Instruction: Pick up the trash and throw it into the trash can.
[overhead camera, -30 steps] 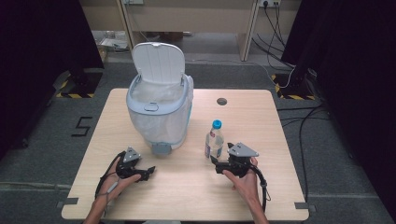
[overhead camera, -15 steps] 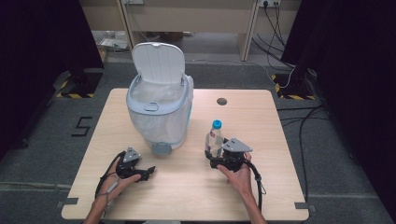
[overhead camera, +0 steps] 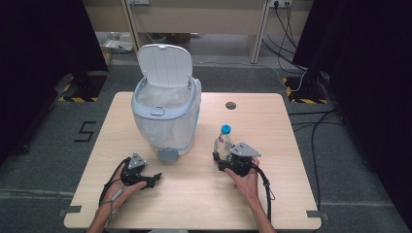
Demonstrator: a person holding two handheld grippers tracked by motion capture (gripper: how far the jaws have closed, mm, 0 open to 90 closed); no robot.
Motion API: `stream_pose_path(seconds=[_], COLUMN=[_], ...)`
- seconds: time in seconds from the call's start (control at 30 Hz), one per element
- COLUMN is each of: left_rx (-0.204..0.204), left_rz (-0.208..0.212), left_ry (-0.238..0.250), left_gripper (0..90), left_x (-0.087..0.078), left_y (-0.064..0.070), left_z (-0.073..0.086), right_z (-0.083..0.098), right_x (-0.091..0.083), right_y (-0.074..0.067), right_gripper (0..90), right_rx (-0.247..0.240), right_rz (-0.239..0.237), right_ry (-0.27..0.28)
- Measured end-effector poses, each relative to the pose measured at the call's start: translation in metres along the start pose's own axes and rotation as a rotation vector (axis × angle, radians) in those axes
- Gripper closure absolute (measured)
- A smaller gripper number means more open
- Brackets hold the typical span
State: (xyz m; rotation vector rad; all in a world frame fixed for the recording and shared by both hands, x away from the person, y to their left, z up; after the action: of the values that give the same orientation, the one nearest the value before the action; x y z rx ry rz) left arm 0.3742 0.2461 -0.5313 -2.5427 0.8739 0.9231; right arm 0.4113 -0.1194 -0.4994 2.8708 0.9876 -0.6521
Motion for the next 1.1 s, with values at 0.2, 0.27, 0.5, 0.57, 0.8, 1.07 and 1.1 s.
stream_pose_path(seconds=[0.2,0.27,0.5,0.57,0.8,1.07,1.1], left_rx=[0.0,-0.001,-0.001,-0.001,-0.002,-0.006,-0.006], left_rz=[0.001,0.001,0.001,0.001,0.001,-0.004,-0.003], left_ry=[0.0,0.0,0.001,0.001,0.002,0.0,-0.004], left_gripper=[14.0,14.0,14.0,14.0,14.0,14.0,14.0], left_x=[0.0,0.0,0.0,0.0,0.0,0.0,0.0], left_y=[0.0,0.0,0.0,0.0,0.0,0.0,-0.001], left_z=[0.0,0.0,0.0,0.0,0.0,0.0,0.0], right_z=[-0.003,-0.005,-0.026,-0.033,-0.061,-0.085,-0.089], right_x=[-0.003,-0.005,-0.014,-0.017,-0.025,-0.031,-0.032], right_y=[-0.002,-0.003,-0.01,-0.012,-0.014,-0.014,-0.016], right_gripper=[27.6,27.6,27.7,27.7,27.7,27.7,27.7], right_rx=[-0.006,0.0,-0.051,-0.057,-0.05,-0.037,-0.042], right_rz=[0.026,0.028,0.045,0.044,0.032,0.028,0.024], right_ry=[0.002,0.004,0.027,0.032,0.072,0.099,0.101])
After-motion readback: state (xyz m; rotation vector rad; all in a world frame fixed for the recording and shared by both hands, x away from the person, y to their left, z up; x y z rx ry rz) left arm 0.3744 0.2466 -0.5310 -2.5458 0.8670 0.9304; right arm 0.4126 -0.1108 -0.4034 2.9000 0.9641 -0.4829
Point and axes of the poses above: each handheld gripper's, and its own axes: x roughly forward along the jaws, z roughly out of its underside, y roughly to its right, the point moved 1 cm from there along x, roughly forward along the jaws, and after that the axes turned 7 degrees about x, right-handed, at the moved point
